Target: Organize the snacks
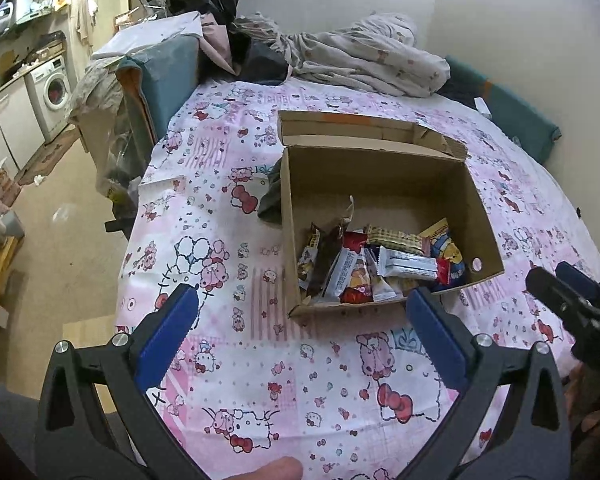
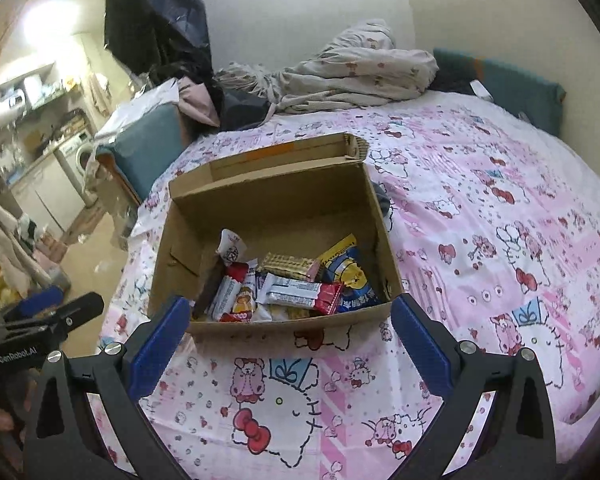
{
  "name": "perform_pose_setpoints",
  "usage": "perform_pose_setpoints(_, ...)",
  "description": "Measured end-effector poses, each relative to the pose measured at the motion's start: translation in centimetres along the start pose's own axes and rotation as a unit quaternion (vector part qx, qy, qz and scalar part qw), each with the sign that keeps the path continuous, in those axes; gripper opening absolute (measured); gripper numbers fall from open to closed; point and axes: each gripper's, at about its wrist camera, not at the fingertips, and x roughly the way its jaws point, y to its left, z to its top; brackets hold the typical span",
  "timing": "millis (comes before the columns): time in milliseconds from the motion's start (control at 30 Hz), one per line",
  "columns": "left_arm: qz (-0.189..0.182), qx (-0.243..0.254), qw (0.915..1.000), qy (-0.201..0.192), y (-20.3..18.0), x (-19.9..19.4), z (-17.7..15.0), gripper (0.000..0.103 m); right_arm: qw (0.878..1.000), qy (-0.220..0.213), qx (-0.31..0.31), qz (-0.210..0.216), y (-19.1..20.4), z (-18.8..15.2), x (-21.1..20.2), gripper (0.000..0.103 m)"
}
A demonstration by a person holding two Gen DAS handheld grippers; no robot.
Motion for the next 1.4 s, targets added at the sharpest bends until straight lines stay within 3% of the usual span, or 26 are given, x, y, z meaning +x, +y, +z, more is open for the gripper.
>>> perform_pose_setpoints(267, -0.017, 0.001, 0.9998, 0.006, -0.36, 0.01, -0.17, 0.103, 1.0, -0.003, -0.023, -0.014, 0.78, -0.26, 0.19, 0.103)
perform_pose_setpoints(1400, -0.019, -0.013, 0.9997, 0.012, 0.49, 0.32, -0.23, 0.103, 1.0, -0.01, -0.018, -0.016, 0.59, 0.1, -0.04, 0.103)
